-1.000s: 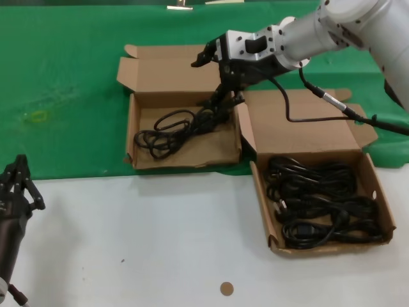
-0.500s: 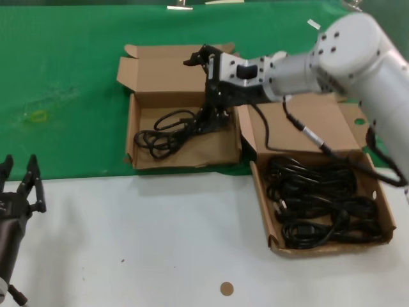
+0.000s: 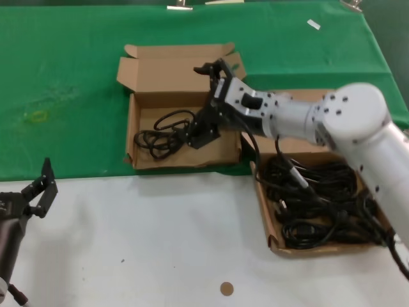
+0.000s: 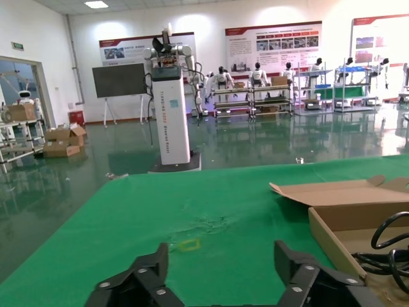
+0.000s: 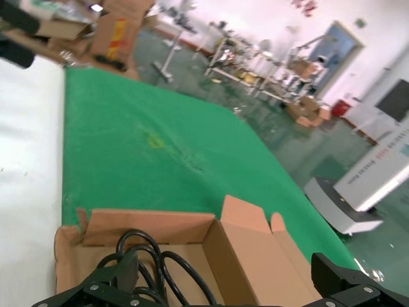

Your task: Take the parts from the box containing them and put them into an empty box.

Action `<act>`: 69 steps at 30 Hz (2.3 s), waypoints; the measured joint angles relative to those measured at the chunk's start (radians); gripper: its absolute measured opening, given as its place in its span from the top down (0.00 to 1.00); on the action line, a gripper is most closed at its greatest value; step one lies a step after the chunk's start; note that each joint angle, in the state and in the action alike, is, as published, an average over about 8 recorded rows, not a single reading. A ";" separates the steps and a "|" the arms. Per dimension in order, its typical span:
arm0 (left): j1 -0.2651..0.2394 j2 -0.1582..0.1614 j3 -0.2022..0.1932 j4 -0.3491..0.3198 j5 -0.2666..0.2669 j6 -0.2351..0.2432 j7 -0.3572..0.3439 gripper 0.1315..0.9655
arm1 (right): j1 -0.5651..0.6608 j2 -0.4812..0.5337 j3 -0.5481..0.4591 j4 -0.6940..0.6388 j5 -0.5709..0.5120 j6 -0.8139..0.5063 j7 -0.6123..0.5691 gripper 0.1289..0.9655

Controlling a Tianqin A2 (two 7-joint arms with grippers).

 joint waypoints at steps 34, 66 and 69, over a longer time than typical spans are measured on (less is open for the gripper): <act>0.000 0.000 0.000 0.000 0.000 0.000 0.000 0.12 | -0.635 0.054 0.269 0.514 0.243 0.451 0.147 0.00; 0.000 0.000 0.000 0.000 0.000 0.000 0.000 0.00 | -0.878 0.074 0.372 0.710 0.336 0.623 0.204 0.00; 0.000 0.000 0.000 0.000 0.000 0.000 0.000 0.00 | -0.878 0.074 0.372 0.710 0.336 0.623 0.204 0.00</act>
